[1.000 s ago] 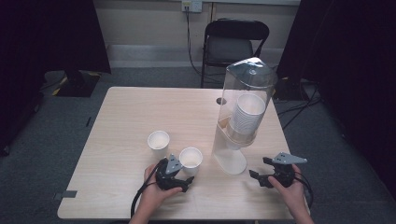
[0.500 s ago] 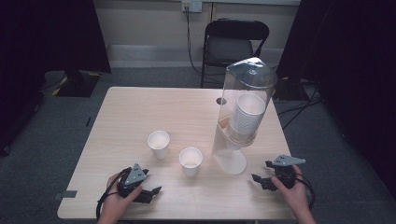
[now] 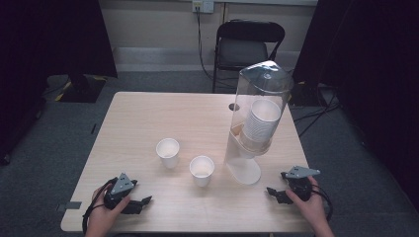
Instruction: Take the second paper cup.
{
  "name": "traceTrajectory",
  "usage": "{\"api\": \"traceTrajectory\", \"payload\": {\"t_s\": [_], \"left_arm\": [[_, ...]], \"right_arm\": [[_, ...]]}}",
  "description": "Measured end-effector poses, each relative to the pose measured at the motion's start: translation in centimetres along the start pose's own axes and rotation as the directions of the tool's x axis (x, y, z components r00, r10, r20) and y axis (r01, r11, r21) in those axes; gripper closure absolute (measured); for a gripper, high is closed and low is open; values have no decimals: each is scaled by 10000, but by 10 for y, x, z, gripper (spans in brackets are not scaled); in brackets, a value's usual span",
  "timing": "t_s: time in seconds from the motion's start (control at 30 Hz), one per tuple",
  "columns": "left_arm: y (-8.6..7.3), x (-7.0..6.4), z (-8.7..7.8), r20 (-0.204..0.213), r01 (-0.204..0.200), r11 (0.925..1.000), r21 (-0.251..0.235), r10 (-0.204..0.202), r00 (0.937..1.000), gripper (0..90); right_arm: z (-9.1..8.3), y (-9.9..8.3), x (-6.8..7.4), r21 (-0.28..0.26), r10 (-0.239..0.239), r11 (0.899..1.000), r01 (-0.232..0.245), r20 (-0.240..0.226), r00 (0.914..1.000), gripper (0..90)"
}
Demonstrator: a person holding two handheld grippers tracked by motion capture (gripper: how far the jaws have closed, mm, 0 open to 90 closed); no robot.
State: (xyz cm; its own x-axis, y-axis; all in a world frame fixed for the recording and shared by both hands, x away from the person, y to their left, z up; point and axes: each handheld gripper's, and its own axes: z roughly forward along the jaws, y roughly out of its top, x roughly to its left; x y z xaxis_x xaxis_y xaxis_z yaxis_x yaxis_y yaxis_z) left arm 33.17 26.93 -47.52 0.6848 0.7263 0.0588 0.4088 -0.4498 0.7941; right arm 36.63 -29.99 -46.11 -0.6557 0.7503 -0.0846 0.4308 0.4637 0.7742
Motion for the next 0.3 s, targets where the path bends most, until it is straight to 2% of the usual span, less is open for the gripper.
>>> {"api": "traceTrajectory", "payload": {"t_s": [0.3], "left_arm": [[0, 1, 1, 61, 8, 10000, 31, -9, 10000, 166]], "right_arm": [[0, 0, 0, 1, -36, 10000, 36, -4, 10000, 127]]}}
